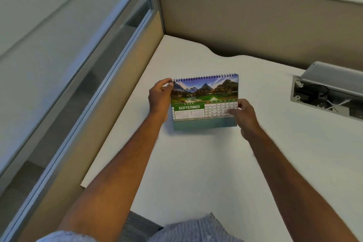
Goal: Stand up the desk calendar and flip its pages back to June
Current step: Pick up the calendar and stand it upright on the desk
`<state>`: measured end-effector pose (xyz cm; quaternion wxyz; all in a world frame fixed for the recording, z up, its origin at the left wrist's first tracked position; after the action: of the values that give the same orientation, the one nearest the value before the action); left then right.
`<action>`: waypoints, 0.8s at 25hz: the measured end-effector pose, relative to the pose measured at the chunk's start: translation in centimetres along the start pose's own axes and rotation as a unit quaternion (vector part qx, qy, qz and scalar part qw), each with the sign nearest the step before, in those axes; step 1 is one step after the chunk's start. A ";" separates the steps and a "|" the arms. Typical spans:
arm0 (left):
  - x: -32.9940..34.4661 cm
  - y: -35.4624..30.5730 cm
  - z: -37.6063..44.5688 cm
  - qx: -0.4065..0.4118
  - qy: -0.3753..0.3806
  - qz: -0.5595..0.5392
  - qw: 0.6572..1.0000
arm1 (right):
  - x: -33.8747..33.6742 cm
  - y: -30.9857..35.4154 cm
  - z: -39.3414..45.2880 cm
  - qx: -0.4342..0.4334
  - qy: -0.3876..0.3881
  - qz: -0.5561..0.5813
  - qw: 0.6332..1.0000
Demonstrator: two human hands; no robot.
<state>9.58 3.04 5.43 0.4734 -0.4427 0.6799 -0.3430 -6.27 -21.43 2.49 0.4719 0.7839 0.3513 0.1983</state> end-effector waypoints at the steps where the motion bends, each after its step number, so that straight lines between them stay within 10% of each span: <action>1: -0.7 -1.0 0.8 0.019 -0.009 -0.003 1.000 | 1.0 1.0 0.8 -0.010 0.008 -0.004 1.000; 20: -0.9 -5.2 14.9 0.115 -0.120 -0.087 0.982 | 11.9 7.8 16.4 -0.022 0.130 0.033 0.991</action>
<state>25.32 1.21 5.62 0.5675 -0.4807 0.5330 -0.4036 15.16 -24.87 1.33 0.4325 0.7524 0.3788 0.3216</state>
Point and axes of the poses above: each hand's wrist, its own z-axis towards the middle knuckle, its own x-axis out of the palm, y = z × x, the point moved 4 cm from there along z, towards the middle knuckle, and after that the axes turned 15 degrees about z, right-handed, at the moved point
